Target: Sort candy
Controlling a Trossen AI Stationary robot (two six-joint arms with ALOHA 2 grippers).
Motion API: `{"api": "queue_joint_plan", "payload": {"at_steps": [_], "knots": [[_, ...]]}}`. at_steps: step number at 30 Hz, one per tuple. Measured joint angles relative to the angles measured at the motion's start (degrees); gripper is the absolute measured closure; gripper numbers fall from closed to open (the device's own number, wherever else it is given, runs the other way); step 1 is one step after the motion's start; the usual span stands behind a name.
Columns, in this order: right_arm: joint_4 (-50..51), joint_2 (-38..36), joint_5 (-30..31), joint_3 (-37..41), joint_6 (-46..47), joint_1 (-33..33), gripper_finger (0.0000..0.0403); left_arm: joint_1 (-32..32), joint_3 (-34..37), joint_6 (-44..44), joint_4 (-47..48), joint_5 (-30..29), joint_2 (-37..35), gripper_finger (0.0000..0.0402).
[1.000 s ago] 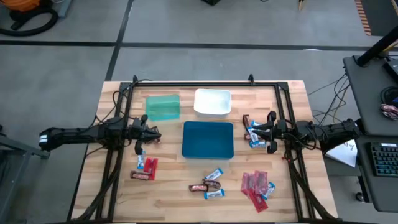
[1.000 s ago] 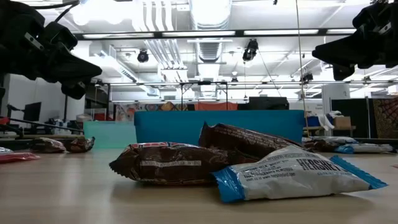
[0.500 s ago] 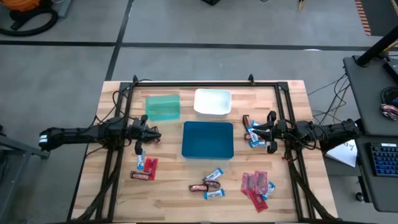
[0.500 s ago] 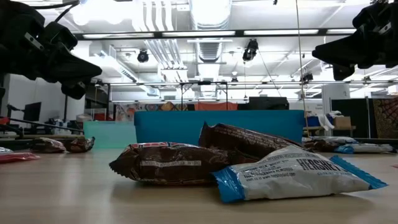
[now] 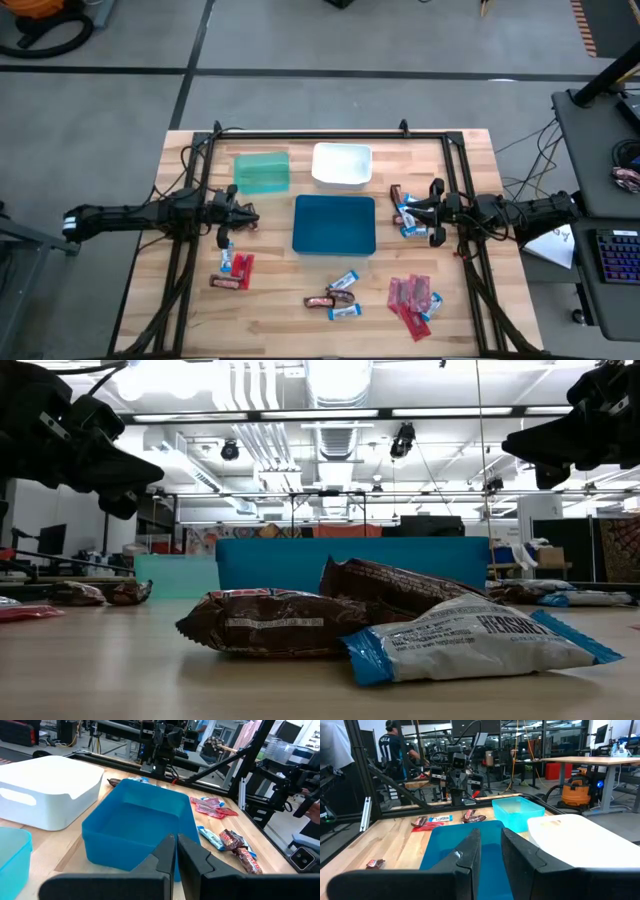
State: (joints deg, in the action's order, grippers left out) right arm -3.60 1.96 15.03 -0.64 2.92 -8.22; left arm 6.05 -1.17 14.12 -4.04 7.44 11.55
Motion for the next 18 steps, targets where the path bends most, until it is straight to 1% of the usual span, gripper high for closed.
{"api": "queue_joint_plan", "payload": {"at_steps": [2, 4, 5, 6, 8, 11, 14, 16, 18], "knots": [[0.0, 0.0, 0.0, 0.0, 0.0, 0.0, 0.0335, 0.0, 0.0, 3.3, -3.2, 0.0, 0.0, 0.0400], [0.0, 0.0, 0.0, 0.0, 0.6, 0.0, 0.0335, 0.0, 0.0, 14.0, -7.7, 0.0, 0.0, 0.0400], [0.0, 0.0, 0.0, 0.0, 2.2, 0.0, 0.0335, 0.0, 0.0, 20.3, -9.8, 0.0, 0.0, 0.0400], [0.0, 0.0, 0.0, 0.0, 4.8, 0.0, 0.0335, 0.0, 0.0, 24.2, -11.7, -0.2, 0.0, 0.0400], [0.0, 0.0, 0.0, 0.0, 11.0, 0.0, 0.0335, 0.0, 0.0, 24.6, -14.4, -1.4, 0.0, 0.0400], [-0.1, 0.0, 0.4, 0.0, 17.2, 0.0, 0.0335, 0.0, -0.1, 20.9, -14.3, -2.4, 0.0, 0.0400], [-0.3, 0.0, 3.4, 0.0, 17.7, 0.0, 0.0335, 0.0, -0.1, 19.3, -14.5, -2.8, 0.1, 0.0400], [-0.4, 0.0, 4.7, 0.0, 18.0, 0.0, 0.0335, 0.0, -0.1, 20.1, -14.6, -6.4, 0.2, 0.0400], [-0.5, 0.0, 5.4, 0.0, 18.1, 0.0, 0.0335, 0.0, -0.1, 24.5, -14.6, -9.6, 0.7, 0.0400]]}}
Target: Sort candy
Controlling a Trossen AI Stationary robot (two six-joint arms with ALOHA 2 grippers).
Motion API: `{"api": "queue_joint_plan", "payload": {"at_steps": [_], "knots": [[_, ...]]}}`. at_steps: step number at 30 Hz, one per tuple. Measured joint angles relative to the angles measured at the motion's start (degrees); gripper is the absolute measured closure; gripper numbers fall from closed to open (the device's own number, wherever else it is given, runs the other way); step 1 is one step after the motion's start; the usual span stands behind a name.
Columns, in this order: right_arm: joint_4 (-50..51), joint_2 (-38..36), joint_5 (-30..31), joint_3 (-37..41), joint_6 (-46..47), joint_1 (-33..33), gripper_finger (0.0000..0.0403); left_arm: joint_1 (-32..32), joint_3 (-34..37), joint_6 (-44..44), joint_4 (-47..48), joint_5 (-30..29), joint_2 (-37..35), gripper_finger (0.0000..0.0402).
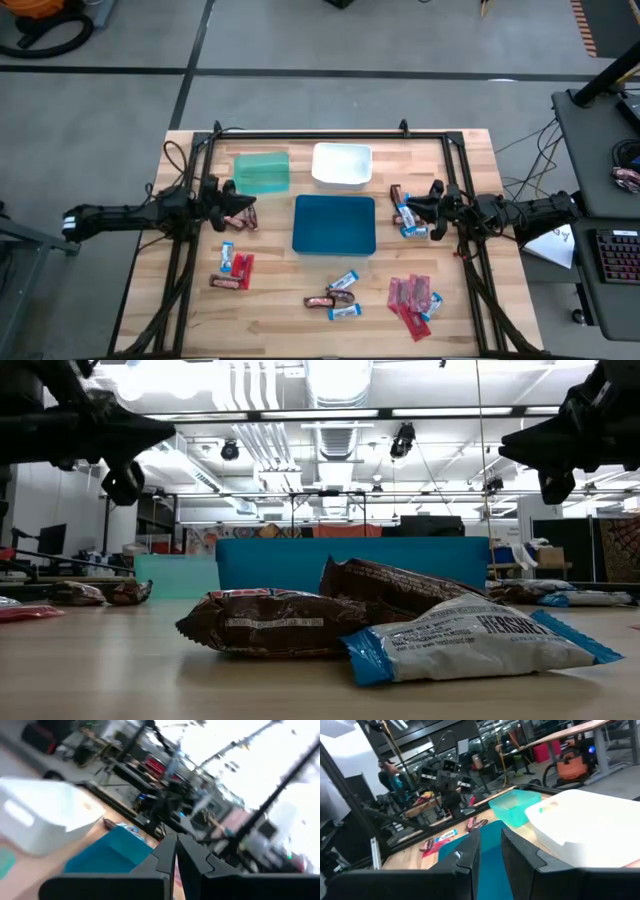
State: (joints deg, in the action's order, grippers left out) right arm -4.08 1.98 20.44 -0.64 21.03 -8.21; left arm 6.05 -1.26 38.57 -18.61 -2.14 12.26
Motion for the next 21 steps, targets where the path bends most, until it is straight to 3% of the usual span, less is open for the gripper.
{"api": "queue_joint_plan", "payload": {"at_steps": [6, 14, 21], "knots": [[0.0, 0.0, 0.2, 0.0, -0.6, 0.0, 0.0335, -0.1, -1.7, 12.3, 3.9, 0.5, 3.3, 0.0401], [-1.3, 0.0, 1.7, 0.0, 7.2, 0.0, 0.0335, -0.8, -13.8, 21.4, 35.3, 0.6, 13.2, 0.0401], [-0.9, 0.0, 1.6, 0.0, 9.0, 0.0, 0.0335, -4.9, -23.7, 28.8, 50.1, -0.2, 24.6, 0.0401]]}}
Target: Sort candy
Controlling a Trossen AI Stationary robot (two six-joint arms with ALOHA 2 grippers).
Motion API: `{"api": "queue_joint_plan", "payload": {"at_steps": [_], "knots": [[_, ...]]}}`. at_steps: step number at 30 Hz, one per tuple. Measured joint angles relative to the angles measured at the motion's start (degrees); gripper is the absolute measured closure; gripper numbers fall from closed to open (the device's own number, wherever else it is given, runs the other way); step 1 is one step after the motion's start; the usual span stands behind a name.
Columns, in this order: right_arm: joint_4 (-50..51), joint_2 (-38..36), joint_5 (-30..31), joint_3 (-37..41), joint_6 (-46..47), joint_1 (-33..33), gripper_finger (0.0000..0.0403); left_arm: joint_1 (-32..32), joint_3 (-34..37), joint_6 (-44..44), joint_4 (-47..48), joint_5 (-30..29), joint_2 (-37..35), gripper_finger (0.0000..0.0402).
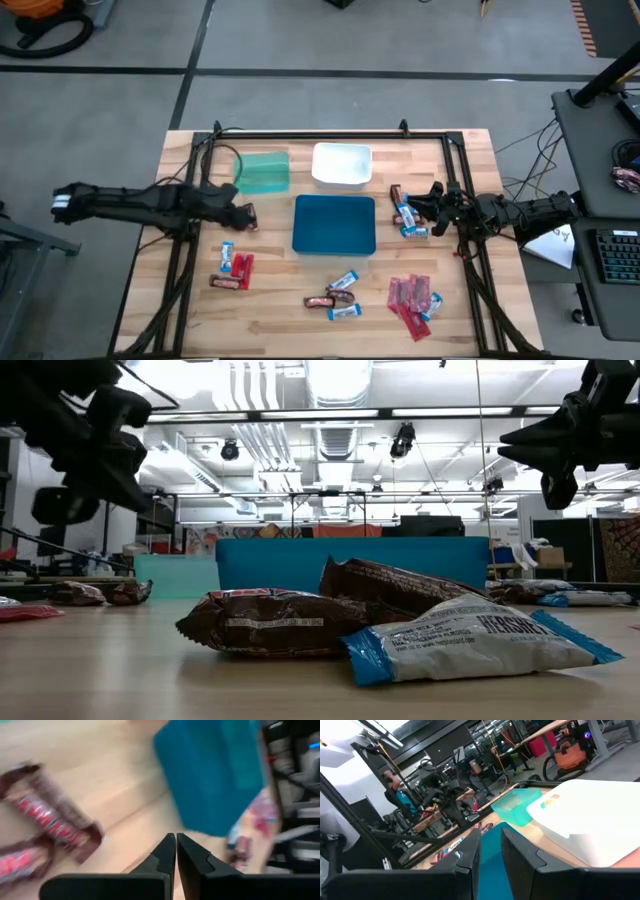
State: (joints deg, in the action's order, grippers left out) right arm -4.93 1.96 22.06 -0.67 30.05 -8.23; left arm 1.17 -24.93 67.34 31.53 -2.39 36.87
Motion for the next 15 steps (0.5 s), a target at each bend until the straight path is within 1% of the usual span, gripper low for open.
{"api": "queue_joint_plan", "payload": {"at_steps": [5, 8, 11, 15], "knots": [[0.4, 0.0, 0.0, 0.0, -0.1, 0.0, 0.0335, -0.4, -7.1, 1.4, 10.0, -4.6, 9.5, 0.0401], [1.1, 0.0, -0.2, 0.0, 0.0, 0.0, 0.0335, -0.4, -9.2, 1.3, 10.3, -5.6, 14.7, 0.0395], [1.3, 0.6, -2.0, 0.0, -0.1, 0.0, 0.0335, -0.4, -10.5, 0.9, 11.0, -5.6, 19.3, 0.0376], [1.4, 1.8, -3.1, 0.0, -1.0, 0.0, 0.0335, -0.4, -11.9, 0.9, 13.9, -5.6, 24.4, 0.0333]]}}
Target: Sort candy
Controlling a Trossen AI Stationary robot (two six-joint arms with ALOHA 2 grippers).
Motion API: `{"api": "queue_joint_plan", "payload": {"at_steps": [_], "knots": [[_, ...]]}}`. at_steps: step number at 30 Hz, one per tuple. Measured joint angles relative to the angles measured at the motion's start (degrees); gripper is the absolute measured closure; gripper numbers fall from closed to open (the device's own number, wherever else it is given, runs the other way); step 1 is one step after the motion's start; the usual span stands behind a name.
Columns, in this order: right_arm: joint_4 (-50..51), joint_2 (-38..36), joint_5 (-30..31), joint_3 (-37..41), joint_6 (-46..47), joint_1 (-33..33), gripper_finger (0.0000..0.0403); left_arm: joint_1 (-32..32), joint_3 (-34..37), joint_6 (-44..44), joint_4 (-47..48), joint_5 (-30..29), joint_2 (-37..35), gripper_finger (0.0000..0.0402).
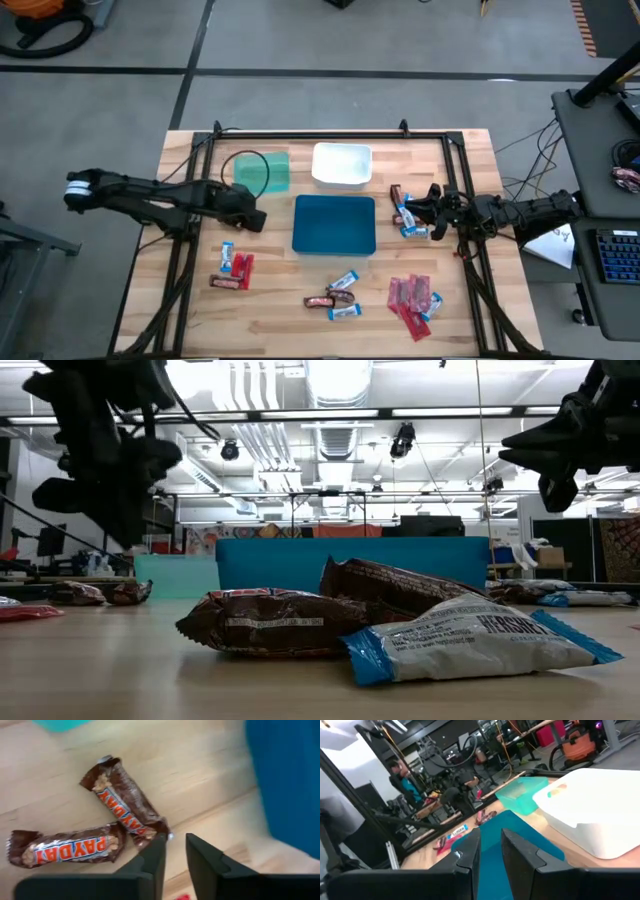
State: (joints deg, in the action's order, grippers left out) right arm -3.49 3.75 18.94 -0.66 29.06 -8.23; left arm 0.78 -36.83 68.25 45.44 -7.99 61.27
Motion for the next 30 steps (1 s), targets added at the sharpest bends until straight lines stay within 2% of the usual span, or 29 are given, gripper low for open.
{"api": "queue_joint_plan", "payload": {"at_steps": [7, 12, 23, 30], "knots": [[0.0, 2.5, 0.0, 0.0, 0.1, 0.0, 0.0335, 0.2, -2.2, 0.4, 1.5, -2.6, 7.9, 0.0241], [0.1, 3.9, -0.1, 0.0, 0.9, 0.0, 0.0335, 0.7, -2.6, 0.2, 2.3, -5.0, 13.0, 0.0214], [0.1, 5.0, -0.1, 0.0, 1.9, 0.0, 0.0335, 2.5, -2.9, -3.2, 1.5, -8.0, 19.7, 0.0247], [0.0, 5.1, -0.1, 0.0, 2.0, 0.0, 0.0335, 2.5, -2.9, -3.9, 1.0, -8.1, 21.4, 0.0303]]}}
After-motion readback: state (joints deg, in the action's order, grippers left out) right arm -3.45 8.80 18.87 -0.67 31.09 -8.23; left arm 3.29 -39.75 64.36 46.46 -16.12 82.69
